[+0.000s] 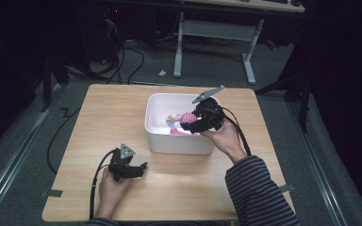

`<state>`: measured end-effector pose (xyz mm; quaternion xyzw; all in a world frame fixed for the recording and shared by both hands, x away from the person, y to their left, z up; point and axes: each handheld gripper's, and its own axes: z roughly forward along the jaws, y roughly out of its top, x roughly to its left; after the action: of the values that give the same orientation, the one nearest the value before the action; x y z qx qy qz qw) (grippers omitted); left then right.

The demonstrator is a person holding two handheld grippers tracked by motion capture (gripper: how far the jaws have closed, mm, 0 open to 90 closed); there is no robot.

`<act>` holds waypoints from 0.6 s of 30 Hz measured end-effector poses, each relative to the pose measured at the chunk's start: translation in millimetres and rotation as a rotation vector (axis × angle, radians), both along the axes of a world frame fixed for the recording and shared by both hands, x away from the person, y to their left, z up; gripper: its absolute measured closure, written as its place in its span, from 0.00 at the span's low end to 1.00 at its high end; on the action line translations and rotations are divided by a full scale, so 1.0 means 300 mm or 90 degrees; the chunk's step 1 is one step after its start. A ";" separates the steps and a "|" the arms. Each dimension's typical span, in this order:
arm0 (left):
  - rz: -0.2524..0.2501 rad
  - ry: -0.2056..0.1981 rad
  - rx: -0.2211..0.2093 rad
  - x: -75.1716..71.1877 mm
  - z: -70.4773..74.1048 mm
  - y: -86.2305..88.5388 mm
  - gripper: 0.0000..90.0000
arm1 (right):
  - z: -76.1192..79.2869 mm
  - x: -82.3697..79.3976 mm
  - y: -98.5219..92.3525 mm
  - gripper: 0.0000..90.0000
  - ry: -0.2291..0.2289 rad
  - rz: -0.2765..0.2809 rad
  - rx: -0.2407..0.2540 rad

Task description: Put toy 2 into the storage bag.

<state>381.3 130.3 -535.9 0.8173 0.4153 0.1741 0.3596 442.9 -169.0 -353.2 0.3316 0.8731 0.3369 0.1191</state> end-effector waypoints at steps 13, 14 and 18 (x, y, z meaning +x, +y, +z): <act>0.000 0.000 -0.001 0.000 0.000 0.000 0.22 | -0.042 0.004 0.010 0.36 0.029 0.018 0.001; 0.000 0.000 -0.001 0.000 0.000 0.000 0.22 | -0.043 0.005 0.009 0.36 0.029 0.018 0.001; 0.000 0.000 -0.001 0.000 0.000 0.000 0.22 | -0.045 0.006 0.005 0.34 0.033 0.018 0.007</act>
<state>381.3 130.3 -536.0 0.8171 0.4150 0.1740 0.3603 444.7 -167.4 -366.6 0.3287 0.8787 0.3345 0.0896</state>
